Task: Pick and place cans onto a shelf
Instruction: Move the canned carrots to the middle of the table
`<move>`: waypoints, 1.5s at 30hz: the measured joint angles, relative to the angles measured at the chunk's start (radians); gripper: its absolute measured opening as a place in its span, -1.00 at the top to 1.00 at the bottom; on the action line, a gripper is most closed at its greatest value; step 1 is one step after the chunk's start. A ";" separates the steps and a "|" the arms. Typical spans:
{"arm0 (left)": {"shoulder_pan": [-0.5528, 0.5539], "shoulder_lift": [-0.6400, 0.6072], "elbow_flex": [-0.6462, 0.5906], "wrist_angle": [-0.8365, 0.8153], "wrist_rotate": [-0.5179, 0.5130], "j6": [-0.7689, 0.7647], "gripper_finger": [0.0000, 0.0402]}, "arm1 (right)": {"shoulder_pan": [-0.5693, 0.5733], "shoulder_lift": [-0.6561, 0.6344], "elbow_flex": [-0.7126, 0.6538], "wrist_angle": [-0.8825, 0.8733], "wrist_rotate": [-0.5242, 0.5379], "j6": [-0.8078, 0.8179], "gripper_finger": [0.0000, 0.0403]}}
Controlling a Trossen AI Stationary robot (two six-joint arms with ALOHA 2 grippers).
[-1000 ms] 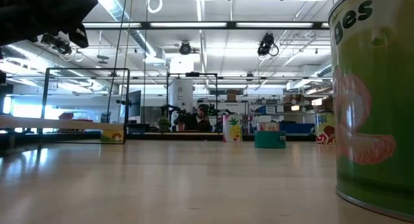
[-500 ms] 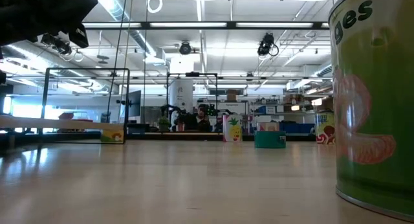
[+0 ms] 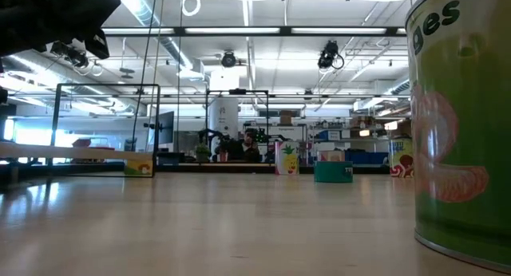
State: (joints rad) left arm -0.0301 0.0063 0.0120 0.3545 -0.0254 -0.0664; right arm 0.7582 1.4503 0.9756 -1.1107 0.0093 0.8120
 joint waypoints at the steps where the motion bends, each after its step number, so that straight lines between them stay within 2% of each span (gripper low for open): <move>1: 0.000 0.000 0.000 0.000 0.000 0.000 0.89 | 0.000 0.010 -0.005 0.003 -0.002 0.001 -0.94; 7: 0.000 0.000 0.000 0.000 0.000 0.001 0.89 | -0.028 0.063 -0.010 0.035 -0.014 -0.001 -0.80; 11: 0.000 0.000 0.000 0.000 0.000 0.001 0.89 | -0.103 0.085 0.024 -0.002 -0.083 -0.005 -0.53; 13: 0.000 0.000 0.000 0.000 0.000 0.000 0.89 | -0.147 0.100 0.071 -0.032 -0.099 -0.025 -0.53; 18: 0.000 0.000 0.000 0.000 0.000 0.000 0.89 | -0.309 0.189 0.271 -0.082 -0.049 -0.149 -0.53; 24: 0.000 0.000 0.000 0.000 0.000 0.001 0.89 | -0.507 0.435 0.632 -0.102 0.043 -0.384 -0.53; 28: 0.000 0.000 0.000 0.000 0.000 0.001 0.89 | -0.582 0.625 0.906 -0.164 0.062 -0.513 -0.53; 33: 0.000 0.000 0.000 0.000 0.000 0.000 0.89 | -0.618 0.804 1.174 -0.276 0.077 -0.568 -0.53; 36: 0.000 0.000 0.000 0.000 0.000 0.000 0.89 | -0.623 0.866 1.250 -0.301 0.077 -0.571 -0.53; 41: 0.000 0.000 0.000 0.000 0.000 0.000 0.89 | -0.622 0.943 1.260 -0.290 0.051 -0.550 -0.59; 45: 0.000 0.000 0.000 0.000 0.000 0.000 0.89 | -0.614 0.949 1.261 -0.279 0.051 -0.490 -0.61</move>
State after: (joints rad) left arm -0.0303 0.0063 0.0120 0.3546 -0.0254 -0.0662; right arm 0.1445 2.3997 2.2368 -1.3894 0.0601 0.3220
